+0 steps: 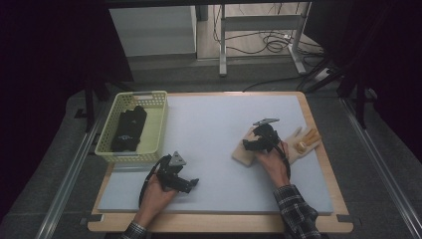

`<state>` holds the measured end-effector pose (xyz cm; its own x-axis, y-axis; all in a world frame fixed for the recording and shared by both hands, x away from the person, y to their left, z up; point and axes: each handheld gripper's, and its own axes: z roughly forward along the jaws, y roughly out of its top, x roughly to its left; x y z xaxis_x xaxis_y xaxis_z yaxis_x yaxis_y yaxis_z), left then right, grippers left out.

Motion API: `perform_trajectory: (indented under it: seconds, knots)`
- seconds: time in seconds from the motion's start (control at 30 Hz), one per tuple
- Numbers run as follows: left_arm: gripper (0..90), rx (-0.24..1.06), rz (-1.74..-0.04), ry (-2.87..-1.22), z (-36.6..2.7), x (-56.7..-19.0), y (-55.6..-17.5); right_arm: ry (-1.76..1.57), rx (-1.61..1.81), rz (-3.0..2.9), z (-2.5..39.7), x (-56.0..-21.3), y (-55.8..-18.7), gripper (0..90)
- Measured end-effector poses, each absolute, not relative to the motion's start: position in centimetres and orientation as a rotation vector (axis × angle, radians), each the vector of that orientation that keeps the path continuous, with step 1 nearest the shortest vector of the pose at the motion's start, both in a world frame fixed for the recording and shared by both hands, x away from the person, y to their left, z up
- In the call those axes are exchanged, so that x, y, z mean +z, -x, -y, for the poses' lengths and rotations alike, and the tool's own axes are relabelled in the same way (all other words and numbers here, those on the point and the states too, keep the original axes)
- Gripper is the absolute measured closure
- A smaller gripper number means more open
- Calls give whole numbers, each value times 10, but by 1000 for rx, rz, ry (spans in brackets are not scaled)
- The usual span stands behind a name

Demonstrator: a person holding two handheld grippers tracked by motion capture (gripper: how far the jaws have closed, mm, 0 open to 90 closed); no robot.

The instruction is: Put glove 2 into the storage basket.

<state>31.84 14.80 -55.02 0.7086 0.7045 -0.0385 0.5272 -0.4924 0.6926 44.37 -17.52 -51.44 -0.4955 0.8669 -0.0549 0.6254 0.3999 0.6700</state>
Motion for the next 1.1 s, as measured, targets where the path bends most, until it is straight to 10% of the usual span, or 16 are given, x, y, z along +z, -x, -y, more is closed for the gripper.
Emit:
perform_trajectory:
  seconds: [0.43,0.83,1.1]
  knots:
    - [0,325,-932,-2212,-148,-550,-318,-1030,817,-2311,169,-507,-432,796]
    - [0,328,-932,-2210,-148,-550,-319,-787,1093,-2422,139,-472,-390,756]
    - [0,327,-931,-2212,-148,-550,-319,-771,1094,-2524,112,-506,-386,379]
